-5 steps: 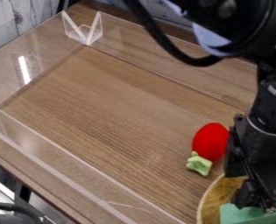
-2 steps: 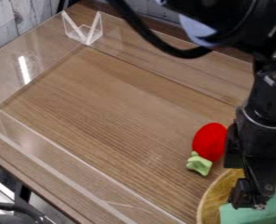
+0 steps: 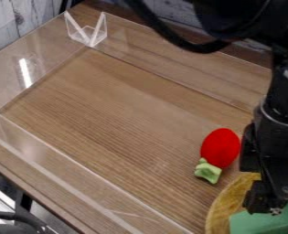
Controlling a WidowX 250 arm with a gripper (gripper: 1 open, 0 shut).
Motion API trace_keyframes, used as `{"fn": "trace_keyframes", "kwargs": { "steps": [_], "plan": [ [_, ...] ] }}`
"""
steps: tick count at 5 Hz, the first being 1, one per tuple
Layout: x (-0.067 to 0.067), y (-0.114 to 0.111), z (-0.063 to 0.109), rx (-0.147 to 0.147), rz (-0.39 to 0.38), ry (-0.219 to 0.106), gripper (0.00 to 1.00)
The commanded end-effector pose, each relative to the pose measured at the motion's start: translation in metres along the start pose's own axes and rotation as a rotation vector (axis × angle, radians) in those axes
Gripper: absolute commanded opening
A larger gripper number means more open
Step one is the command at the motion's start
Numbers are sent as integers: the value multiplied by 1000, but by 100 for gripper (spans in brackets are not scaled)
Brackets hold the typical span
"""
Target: Put the green object in the brown bowl
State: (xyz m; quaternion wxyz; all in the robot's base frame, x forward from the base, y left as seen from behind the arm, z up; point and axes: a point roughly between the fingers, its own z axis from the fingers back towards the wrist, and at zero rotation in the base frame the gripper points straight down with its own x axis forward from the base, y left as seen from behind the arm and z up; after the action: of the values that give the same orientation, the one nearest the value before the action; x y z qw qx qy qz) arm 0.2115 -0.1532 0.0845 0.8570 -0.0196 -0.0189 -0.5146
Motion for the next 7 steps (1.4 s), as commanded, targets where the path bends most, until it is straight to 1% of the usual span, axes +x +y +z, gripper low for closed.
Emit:
{"fn": "trace_keyframes", "kwargs": {
  "steps": [1,2,4,5,6,7],
  "plan": [
    [7,-3,13,27,-3,-54,100],
    [2,-6,11,28,14,-52,100],
    [5,-5,18,30,48,-60,100],
    [9,-4,27,71,64,-78,100],
    [6,-6,37,111,35,-103,100],
    [2,-8,38,134,15,-114,100]
  ]
}}
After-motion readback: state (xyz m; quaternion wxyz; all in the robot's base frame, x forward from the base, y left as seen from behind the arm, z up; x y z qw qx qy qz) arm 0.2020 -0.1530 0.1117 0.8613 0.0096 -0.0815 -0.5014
